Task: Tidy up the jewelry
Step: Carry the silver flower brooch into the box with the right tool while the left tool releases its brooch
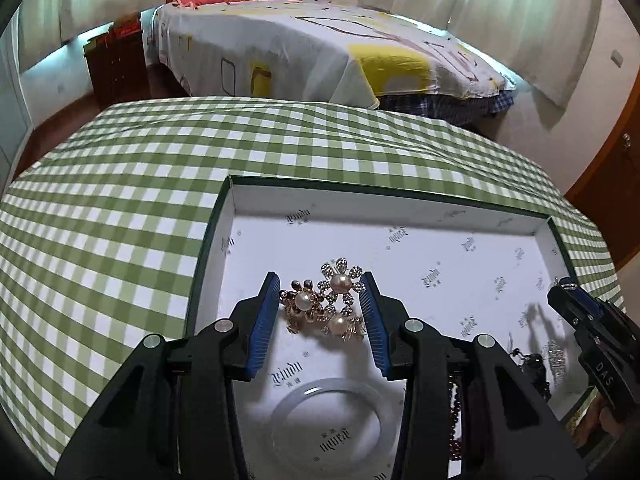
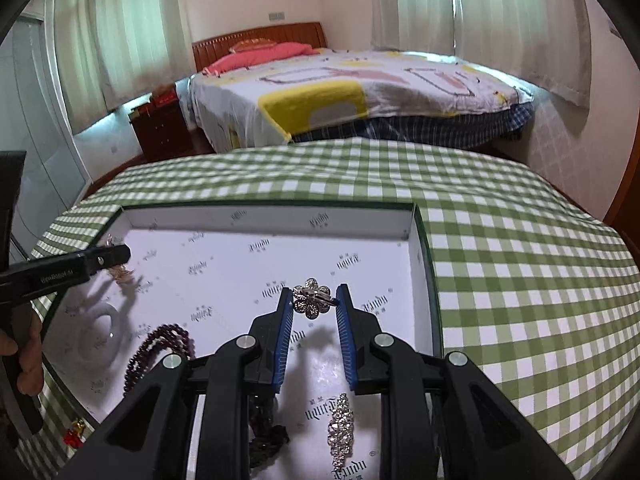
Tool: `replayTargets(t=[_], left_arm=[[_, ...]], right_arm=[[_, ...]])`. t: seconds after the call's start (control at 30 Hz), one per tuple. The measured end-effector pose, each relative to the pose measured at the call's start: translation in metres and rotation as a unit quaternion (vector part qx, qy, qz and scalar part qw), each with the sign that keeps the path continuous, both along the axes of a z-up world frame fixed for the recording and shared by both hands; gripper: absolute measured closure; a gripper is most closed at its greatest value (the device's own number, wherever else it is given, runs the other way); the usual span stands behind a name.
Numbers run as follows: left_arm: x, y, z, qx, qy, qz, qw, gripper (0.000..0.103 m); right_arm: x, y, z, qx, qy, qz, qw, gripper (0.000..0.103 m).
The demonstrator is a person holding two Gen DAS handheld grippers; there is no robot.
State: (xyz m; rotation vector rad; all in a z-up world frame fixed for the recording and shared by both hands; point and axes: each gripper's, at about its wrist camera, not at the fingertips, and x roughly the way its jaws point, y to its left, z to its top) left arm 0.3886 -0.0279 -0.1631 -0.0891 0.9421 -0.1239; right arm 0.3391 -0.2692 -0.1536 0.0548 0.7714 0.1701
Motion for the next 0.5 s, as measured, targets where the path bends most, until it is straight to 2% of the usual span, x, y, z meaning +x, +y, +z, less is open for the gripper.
replayTargets(t=[0.2,0.37,0.4,0.5], left_arm=[[0.003,-0.005,0.001,0.012,0.005,-0.006,0.9999,0.063],[0.012,-0.016,-0.001,0.018,0.003,-0.012,0.9998,0.058],[0.013,-0.017,-0.002,0.020,0.003,-0.013,0.9997,0.054],[0.014,-0.020,-0.003,0.023,0.001,-0.014,0.9996,0.053]], right_arm=[[0.008,-0.002,-0.008,0.002,0.023,-0.004,1.000,0.080],[0.010,-0.001,-0.013,-0.001,0.033,-0.004,0.999,0.080],[0.011,0.000,-0.013,-0.002,0.035,-0.004,0.999,0.080],[0.011,0.001,-0.013,-0.001,0.037,-0.003,0.999,0.080]])
